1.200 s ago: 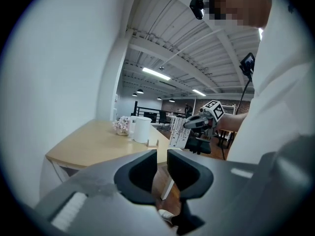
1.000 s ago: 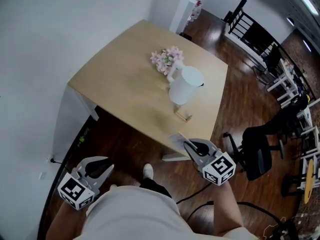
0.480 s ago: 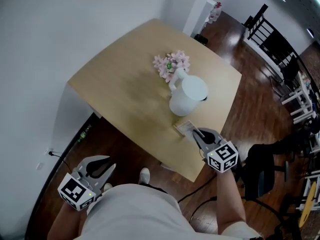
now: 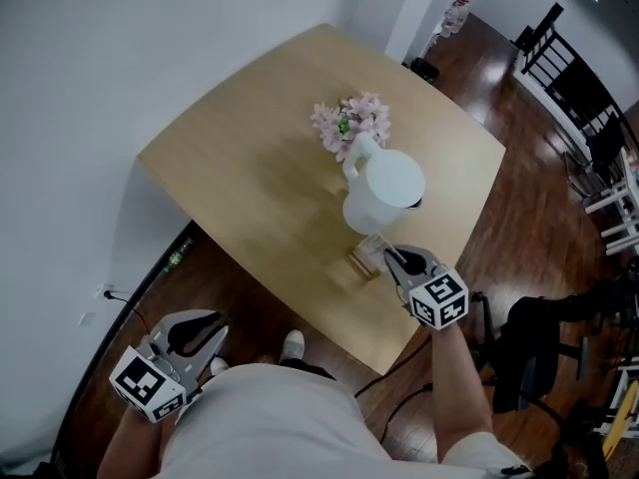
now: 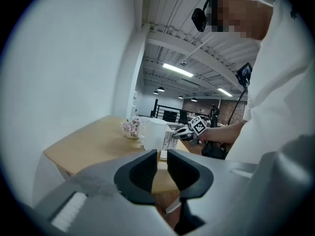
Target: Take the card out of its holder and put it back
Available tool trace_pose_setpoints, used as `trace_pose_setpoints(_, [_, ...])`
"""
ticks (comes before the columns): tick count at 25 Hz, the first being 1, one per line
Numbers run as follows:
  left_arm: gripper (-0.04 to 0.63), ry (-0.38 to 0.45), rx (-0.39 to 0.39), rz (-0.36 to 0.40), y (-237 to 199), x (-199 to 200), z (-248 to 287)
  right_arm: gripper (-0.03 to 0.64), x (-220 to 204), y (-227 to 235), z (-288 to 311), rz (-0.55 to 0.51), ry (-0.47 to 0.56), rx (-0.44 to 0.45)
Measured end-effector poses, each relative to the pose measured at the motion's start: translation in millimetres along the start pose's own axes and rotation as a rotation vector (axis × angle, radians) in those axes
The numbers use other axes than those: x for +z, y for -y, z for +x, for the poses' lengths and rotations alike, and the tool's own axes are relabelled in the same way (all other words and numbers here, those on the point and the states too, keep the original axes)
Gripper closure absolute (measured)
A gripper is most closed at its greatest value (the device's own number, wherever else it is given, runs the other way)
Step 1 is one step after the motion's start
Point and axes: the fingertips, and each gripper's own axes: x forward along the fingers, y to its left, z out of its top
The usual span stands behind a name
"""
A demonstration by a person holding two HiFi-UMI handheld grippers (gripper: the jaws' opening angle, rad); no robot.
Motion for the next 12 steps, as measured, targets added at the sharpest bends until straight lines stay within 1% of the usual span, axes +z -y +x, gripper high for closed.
trace_pose_setpoints(8, [0.523,-0.015,0.007,-0.014,-2,3,9,0.595,-10,4,11,0.002,-0.017,0.022])
trace_pose_setpoints(12, [0.523,-0.021,0.001,-0.015,-3,3,13,0.596,-19,6,14,0.028,-0.008,0.04])
